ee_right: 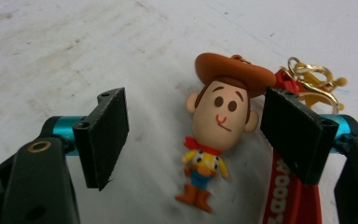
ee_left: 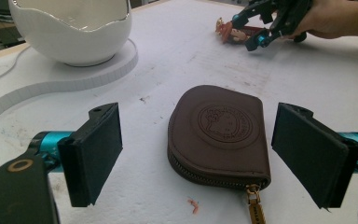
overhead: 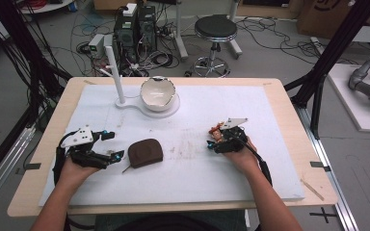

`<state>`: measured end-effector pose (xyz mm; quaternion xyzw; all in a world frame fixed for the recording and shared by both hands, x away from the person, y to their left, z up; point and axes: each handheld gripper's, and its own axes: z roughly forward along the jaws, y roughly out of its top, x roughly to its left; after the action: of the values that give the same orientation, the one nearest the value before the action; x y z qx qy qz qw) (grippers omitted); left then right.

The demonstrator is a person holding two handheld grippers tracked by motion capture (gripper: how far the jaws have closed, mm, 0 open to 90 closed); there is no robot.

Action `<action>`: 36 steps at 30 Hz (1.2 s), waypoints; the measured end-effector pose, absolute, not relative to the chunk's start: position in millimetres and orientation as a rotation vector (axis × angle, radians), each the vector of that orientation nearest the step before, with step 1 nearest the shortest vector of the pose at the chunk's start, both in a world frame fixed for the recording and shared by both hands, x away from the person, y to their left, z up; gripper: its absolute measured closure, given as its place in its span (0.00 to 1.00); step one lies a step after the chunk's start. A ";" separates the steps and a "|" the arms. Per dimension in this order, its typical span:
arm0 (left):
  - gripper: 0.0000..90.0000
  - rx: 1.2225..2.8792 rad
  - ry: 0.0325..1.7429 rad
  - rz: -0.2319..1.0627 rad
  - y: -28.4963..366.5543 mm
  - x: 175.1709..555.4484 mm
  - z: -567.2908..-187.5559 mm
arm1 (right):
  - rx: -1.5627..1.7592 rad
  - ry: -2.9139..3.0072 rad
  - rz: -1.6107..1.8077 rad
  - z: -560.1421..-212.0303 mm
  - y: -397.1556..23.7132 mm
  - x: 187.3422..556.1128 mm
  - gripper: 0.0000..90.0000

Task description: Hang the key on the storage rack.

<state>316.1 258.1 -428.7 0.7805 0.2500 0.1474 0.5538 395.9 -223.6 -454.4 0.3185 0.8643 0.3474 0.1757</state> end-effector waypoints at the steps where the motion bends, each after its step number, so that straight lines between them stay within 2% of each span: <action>1: 0.18 1.847 0.592 0.348 257.9 316.1 -429.0 | 0.905 2.453 0.968 -454.8 -222.0 397.8 0.28; 4: 0.18 1.857 0.592 0.346 257.6 316.1 -429.5 | 0.932 2.463 0.970 -455.1 -220.6 402.2 0.30; 5: 0.18 1.859 0.591 0.347 257.3 316.1 -429.6 | 0.951 2.454 0.972 -454.9 -221.5 402.5 0.35; 8: 0.18 1.864 0.591 0.346 256.1 315.8 -429.8 | 0.950 2.446 0.979 -454.8 -222.9 402.5 0.40; 24: 0.18 1.881 0.591 0.356 256.8 314.2 -429.9 | 0.985 2.430 0.975 -454.0 -223.0 400.2 0.52; 25: 0.18 1.880 0.592 0.356 256.5 314.1 -430.0 | 0.984 2.434 0.971 -453.7 -223.3 399.9 0.53; 26: 0.18 1.883 0.591 0.355 256.2 314.0 -430.1 | 0.979 2.432 0.962 -452.3 -223.8 399.1 0.61; 36: 0.18 1.888 0.591 0.360 256.4 314.2 -430.0 | 0.975 2.443 0.960 -451.6 -224.9 399.0 0.62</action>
<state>314.2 256.4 -430.0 0.7929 0.2480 0.1513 0.5356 399.0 -224.9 -451.6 0.3433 0.8597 0.3379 0.1700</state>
